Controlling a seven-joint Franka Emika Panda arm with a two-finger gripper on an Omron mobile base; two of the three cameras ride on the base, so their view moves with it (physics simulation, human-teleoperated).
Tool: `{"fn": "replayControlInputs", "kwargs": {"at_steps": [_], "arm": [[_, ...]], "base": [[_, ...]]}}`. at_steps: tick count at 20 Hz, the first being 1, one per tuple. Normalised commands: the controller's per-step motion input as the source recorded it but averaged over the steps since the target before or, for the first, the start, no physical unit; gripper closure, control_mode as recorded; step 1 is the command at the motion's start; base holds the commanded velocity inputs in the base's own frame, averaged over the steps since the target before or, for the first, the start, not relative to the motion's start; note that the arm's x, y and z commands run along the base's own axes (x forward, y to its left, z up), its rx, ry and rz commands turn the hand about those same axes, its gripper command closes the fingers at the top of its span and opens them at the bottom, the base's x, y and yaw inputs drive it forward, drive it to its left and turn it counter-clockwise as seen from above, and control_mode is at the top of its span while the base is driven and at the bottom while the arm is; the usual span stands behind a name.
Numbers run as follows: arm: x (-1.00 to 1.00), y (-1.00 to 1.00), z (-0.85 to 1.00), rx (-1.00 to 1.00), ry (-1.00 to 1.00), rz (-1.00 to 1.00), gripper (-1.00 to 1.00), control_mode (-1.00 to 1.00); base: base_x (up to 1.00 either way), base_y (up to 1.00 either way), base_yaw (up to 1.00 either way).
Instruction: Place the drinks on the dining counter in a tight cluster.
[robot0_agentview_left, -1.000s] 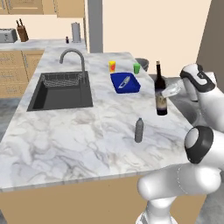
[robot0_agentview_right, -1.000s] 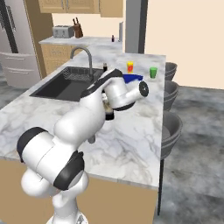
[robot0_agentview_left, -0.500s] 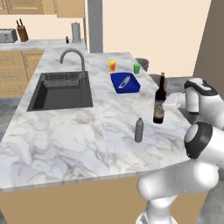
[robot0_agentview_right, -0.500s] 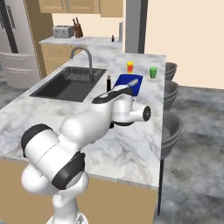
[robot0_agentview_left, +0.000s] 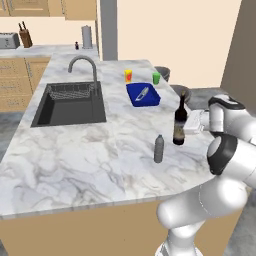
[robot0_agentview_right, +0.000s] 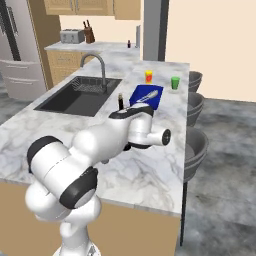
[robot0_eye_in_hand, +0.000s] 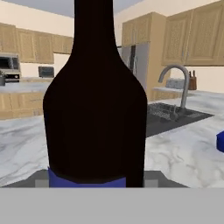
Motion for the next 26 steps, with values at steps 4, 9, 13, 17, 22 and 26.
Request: {"fn": "replayControlInputs", "kwargs": {"at_steps": [4, 9, 13, 17, 22, 26], "arm": [[-0.07, -0.22, -0.06, -0.05, -0.05, 0.05, 1.00, -1.00], [-0.22, -0.22, 0.00, 0.00, -0.06, 0.12, 1.00, -1.00], [-0.53, -0.12, -0.04, 0.00, -0.12, 0.13, 1.00, -1.00], [-0.87, -0.26, -0.01, 0.00, -0.12, 0.17, 1.00, -1.00], [-0.92, -0.19, -0.04, 0.00, -0.11, 0.19, 1.00, -1.00], [-0.41, 0.11, -0.06, 0.00, -0.11, 0.20, 1.00, -1.00]], "base": [[0.00, 0.00, 0.00], [0.00, 0.00, 0.00], [0.00, 0.00, 0.00], [0.00, 0.00, 0.00], [0.00, 0.00, 0.00], [0.00, 0.00, 0.00]]}}
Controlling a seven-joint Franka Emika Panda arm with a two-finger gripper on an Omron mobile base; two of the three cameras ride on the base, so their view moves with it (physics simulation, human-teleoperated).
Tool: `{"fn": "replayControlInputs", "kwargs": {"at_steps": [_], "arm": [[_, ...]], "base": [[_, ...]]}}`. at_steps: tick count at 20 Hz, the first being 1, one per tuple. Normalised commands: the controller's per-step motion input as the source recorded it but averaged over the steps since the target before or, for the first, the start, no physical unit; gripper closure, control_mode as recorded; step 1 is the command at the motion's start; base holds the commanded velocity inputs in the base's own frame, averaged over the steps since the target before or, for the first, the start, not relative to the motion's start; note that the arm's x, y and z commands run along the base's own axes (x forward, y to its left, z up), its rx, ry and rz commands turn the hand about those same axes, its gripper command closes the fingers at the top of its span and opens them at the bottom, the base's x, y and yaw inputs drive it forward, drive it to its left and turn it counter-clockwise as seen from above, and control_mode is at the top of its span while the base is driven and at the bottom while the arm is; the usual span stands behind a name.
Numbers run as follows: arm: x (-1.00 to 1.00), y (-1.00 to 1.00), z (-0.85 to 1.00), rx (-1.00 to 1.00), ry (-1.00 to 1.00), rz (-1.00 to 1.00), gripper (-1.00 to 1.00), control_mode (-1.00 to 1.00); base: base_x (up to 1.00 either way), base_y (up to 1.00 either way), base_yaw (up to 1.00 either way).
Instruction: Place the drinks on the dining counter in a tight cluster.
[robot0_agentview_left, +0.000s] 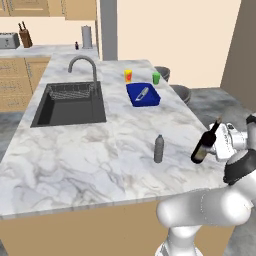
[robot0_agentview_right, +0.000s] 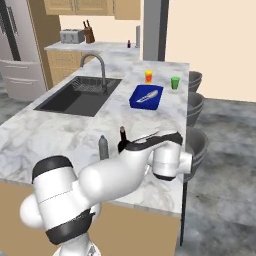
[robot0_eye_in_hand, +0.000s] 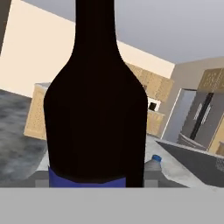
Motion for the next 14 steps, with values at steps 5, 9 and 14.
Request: {"fn": "replayControlInputs", "kwargs": {"at_steps": [5, 9, 14], "arm": [[0.07, 0.54, -0.08, -0.11, 0.05, 0.08, 1.00, -1.00], [0.29, 0.34, 0.00, -0.05, 0.14, 0.00, 1.00, -1.00], [0.25, 0.02, -0.13, 0.00, 0.09, -0.01, 1.00, -1.00]], "base": [[0.00, 0.00, 0.00], [0.00, 0.00, 0.00], [0.00, 0.00, 0.00]]}}
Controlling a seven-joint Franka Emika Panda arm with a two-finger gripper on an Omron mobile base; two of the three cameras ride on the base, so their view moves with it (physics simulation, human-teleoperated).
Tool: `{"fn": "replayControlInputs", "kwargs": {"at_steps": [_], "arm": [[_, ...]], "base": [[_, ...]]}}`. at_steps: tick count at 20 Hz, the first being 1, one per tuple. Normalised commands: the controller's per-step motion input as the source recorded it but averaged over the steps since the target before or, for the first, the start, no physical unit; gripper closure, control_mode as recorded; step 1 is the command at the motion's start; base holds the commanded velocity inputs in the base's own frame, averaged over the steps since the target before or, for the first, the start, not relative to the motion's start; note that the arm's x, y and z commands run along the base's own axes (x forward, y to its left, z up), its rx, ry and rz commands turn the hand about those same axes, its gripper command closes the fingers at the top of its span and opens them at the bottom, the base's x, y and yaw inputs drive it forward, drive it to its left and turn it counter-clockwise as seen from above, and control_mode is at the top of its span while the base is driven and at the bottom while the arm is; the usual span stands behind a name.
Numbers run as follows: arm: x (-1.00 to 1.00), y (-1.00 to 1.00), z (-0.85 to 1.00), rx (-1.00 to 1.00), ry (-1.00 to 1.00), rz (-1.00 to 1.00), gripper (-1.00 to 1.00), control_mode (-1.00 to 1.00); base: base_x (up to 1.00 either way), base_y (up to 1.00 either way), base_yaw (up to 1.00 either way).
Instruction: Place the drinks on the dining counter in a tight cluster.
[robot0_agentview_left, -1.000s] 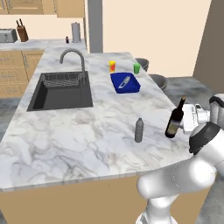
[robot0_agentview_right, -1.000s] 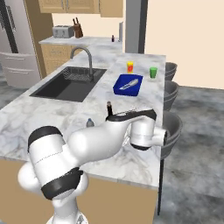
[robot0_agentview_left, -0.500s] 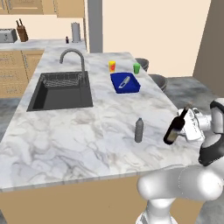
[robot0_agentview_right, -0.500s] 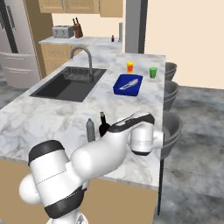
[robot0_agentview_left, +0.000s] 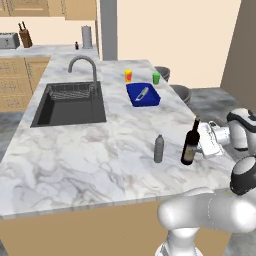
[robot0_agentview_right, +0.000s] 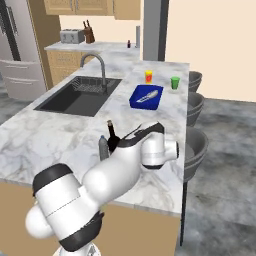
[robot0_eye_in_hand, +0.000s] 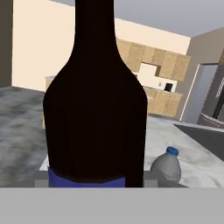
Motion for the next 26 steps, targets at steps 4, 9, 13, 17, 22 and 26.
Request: {"fn": "replayControlInputs", "kwargs": {"at_steps": [4, 9, 13, 17, 22, 26], "arm": [[0.23, 0.00, -0.29, 0.05, 0.00, -0.04, 1.00, -1.00], [0.34, 0.01, -0.13, 0.05, 0.00, -0.05, 1.00, -1.00], [0.36, 0.00, -0.09, 0.03, 0.00, -0.03, 1.00, -1.00], [0.26, 0.01, -0.19, 0.01, 0.00, 0.00, 1.00, -1.00], [0.09, 0.00, -0.18, 0.00, 0.00, 0.00, 1.00, -1.00], [0.21, 0.03, -0.09, 0.00, 0.00, -0.01, 1.00, -1.00]], "base": [[0.00, 0.00, 0.00], [0.00, 0.00, 0.00], [0.00, 0.00, 0.00], [0.00, 0.00, 0.00], [0.00, 0.00, 0.00], [0.00, 0.00, 0.00]]}}
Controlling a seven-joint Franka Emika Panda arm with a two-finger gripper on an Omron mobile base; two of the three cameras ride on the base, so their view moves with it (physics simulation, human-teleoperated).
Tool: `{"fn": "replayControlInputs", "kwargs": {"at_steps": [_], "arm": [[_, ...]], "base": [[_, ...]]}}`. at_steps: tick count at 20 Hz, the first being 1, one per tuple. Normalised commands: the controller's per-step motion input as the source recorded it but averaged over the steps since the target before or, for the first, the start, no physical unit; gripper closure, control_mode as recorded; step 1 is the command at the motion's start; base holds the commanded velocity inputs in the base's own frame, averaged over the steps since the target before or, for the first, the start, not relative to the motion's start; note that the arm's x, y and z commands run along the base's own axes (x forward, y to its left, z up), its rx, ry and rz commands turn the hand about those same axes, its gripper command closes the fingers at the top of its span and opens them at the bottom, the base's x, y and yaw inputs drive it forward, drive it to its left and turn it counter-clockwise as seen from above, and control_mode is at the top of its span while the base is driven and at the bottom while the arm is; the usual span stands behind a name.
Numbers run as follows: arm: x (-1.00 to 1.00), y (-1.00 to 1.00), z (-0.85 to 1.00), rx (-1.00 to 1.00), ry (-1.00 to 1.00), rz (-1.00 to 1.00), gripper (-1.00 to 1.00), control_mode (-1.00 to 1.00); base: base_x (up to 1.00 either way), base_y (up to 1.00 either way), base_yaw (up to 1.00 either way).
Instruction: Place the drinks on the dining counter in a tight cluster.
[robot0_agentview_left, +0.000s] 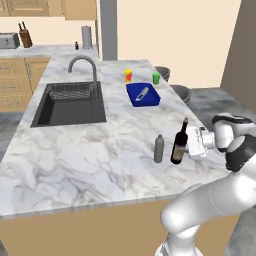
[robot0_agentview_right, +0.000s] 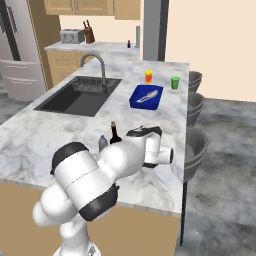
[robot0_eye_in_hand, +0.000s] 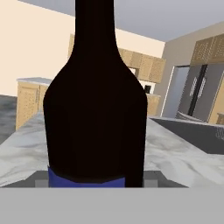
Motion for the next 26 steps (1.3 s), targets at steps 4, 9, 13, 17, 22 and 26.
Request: {"fn": "replayControlInputs", "kwargs": {"at_steps": [4, 9, 13, 17, 22, 26], "arm": [[0.28, 0.05, -0.04, 0.00, 0.00, -0.01, 1.00, -1.00], [0.28, 0.00, -0.24, 0.00, 0.00, -0.02, 1.00, -1.00], [0.00, 0.00, -0.10, 0.00, 0.00, 0.00, 1.00, -1.00], [0.06, 0.00, -0.08, 0.00, -0.01, 0.00, 1.00, -1.00], [0.01, 0.00, -0.03, 0.00, 0.00, 0.00, 1.00, -1.00], [0.00, 0.00, 0.00, 0.00, 0.00, 0.00, 1.00, -1.00]], "base": [[0.00, 0.00, 0.00], [0.00, 0.00, 0.00], [0.00, 0.00, 0.00], [0.00, 0.00, 0.00], [0.00, 0.00, 0.00], [0.00, 0.00, 0.00]]}}
